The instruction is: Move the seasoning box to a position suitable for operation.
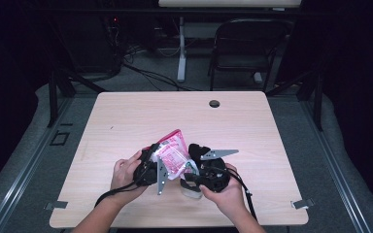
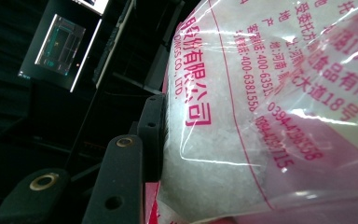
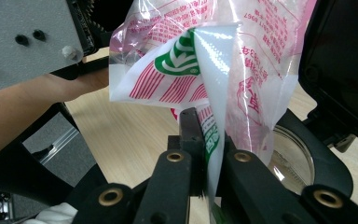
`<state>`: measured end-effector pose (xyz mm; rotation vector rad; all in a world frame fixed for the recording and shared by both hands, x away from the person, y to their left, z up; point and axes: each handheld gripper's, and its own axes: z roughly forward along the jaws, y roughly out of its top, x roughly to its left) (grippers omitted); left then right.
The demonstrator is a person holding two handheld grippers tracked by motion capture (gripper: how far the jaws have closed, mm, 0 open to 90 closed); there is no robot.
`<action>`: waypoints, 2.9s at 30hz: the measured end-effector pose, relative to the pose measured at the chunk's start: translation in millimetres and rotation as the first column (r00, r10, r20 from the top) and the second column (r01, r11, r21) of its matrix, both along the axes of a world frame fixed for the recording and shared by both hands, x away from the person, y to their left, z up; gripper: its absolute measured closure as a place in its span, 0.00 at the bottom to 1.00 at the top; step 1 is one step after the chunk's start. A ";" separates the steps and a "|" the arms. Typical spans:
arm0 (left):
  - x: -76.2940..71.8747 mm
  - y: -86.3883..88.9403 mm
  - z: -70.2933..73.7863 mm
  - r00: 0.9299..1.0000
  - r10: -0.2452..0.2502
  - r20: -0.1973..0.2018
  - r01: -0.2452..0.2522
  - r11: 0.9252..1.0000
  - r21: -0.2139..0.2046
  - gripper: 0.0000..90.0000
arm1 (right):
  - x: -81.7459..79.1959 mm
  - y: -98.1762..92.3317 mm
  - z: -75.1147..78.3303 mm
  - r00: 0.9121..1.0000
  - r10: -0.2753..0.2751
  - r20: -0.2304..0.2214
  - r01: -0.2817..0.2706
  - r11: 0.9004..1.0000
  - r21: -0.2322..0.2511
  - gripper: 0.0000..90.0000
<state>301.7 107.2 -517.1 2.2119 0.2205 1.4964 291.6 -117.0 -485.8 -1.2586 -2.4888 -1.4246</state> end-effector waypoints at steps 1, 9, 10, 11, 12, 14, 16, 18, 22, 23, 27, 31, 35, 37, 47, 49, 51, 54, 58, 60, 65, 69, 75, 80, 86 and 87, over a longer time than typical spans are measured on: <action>-0.2 -0.3 0.3 1.000 -0.001 0.005 0.001 1.000 0.002 0.72 | 0.2 -0.3 -0.2 1.000 0.004 -0.002 -0.004 1.000 -0.005 1.00; -2.1 -1.3 2.3 1.000 0.002 0.027 -0.003 1.000 0.020 0.72 | 0.8 -0.4 -1.5 1.000 0.004 -0.006 -0.004 1.000 0.000 1.00; -2.3 -1.5 2.1 0.999 0.002 0.037 -0.003 1.000 0.023 0.72 | 0.7 0.2 -2.3 1.000 0.001 -0.006 -0.001 1.000 0.004 1.00; -2.4 -1.6 2.3 0.999 0.002 0.039 -0.003 1.000 0.025 0.72 | 0.9 -0.1 -2.2 1.000 0.003 -0.005 -0.003 1.000 0.000 1.00; -2.8 -1.6 2.3 0.999 0.004 0.037 -0.005 1.000 0.026 0.72 | 0.9 0.0 -2.2 1.000 0.004 -0.006 -0.004 1.000 -0.001 1.00; -3.2 -1.8 2.9 0.999 0.003 0.040 -0.004 0.999 0.035 0.72 | 0.8 0.0 -2.0 1.000 0.005 -0.006 -0.006 1.000 -0.007 1.00; -3.1 -1.8 3.3 0.999 0.003 0.039 -0.005 0.999 0.040 0.72 | 0.6 0.2 -2.2 1.000 0.004 -0.005 -0.005 1.000 -0.002 1.00; -2.8 -1.8 3.0 0.999 0.004 0.042 -0.006 0.999 0.043 0.72 | 0.6 0.1 -2.1 1.000 0.006 -0.004 -0.006 1.000 -0.003 1.00; -2.2 -1.1 3.1 0.999 0.007 0.041 -0.009 0.999 0.048 0.72 | 0.0 -0.2 -0.9 1.000 0.004 0.006 -0.004 1.000 -0.001 0.99; -2.2 -1.1 3.1 0.999 0.007 0.041 -0.009 0.999 0.048 0.72 | 0.0 -0.2 -0.9 1.000 0.004 0.006 -0.004 1.000 -0.001 0.99; -1.6 0.2 3.4 0.999 0.016 0.047 -0.019 0.998 0.062 0.72 | -0.5 -2.3 1.5 1.000 -0.001 0.018 0.001 1.000 -0.001 0.96; -1.8 0.1 2.4 0.999 0.014 0.048 -0.017 0.998 0.063 0.72 | -1.5 -2.5 3.1 1.000 0.000 0.028 0.000 1.000 -0.013 0.94; -2.6 0.0 2.6 0.999 0.014 0.052 -0.018 0.997 0.077 0.72 | -3.1 -3.0 5.1 0.999 -0.002 0.040 0.003 1.000 -0.026 0.91; -3.1 -0.5 3.0 0.998 0.011 0.065 -0.017 0.996 0.092 0.72 | -3.4 -3.8 6.1 0.999 0.003 0.050 -0.001 0.999 -0.038 0.91; -2.2 0.0 3.0 0.999 0.011 0.052 -0.015 0.997 0.081 0.73 | -4.8 -6.5 5.9 0.999 0.006 0.048 -0.002 0.997 -0.076 0.88; -2.1 0.0 3.1 0.999 0.011 0.053 -0.016 0.996 0.082 0.73 | -4.7 -7.1 6.2 0.999 0.007 0.046 -0.004 0.997 -0.077 0.88; -2.2 -0.4 3.6 0.998 0.007 0.065 -0.013 0.996 0.087 0.73 | -4.4 -8.3 6.5 0.999 0.007 0.042 -0.004 0.997 -0.079 0.92; -2.8 -0.9 4.0 0.997 0.003 0.073 -0.009 0.997 0.083 0.73 | -4.3 -8.1 5.9 0.999 0.014 0.033 -0.011 0.997 -0.073 0.96; -3.8 -1.3 5.1 0.997 0.002 0.076 -0.009 0.996 0.091 0.73 | -4.5 -7.3 5.0 1.000 0.017 0.023 -0.016 0.997 -0.071 0.98; -4.2 -1.4 5.2 0.997 0.003 0.076 -0.009 0.996 0.087 0.73 | -4.5 -7.2 5.0 1.000 0.018 0.023 -0.016 0.997 -0.071 0.99; -6.2 -1.6 7.1 0.995 0.001 0.101 -0.011 0.995 0.095 0.73 | -5.3 -7.5 6.2 1.000 0.021 0.017 -0.020 0.998 -0.062 1.00; -6.7 -1.9 7.7 0.993 -0.003 0.117 -0.009 0.995 0.102 0.73 | -6.2 -7.4 7.3 1.000 0.021 0.023 -0.020 0.998 -0.065 1.00; -7.7 -2.3 7.4 0.992 -0.003 0.127 -0.012 0.993 0.119 0.73 | -6.2 -7.2 6.5 1.000 0.021 0.019 -0.020 0.998 -0.062 1.00; -8.5 -3.1 6.5 0.991 -0.004 0.136 -0.015 0.991 0.134 0.73 | -6.4 -7.0 5.5 1.000 0.016 0.022 -0.015 0.998 -0.067 0.99; -9.1 -4.0 7.5 0.988 -0.012 0.153 -0.013 0.987 0.158 0.73 | -6.0 -7.6 4.9 1.000 0.022 0.016 -0.021 0.997 -0.070 0.99; -9.2 -4.2 7.7 0.987 -0.014 0.159 -0.013 0.986 0.167 0.73 | -6.2 -7.6 4.7 1.000 0.019 0.017 -0.018 0.998 -0.066 0.99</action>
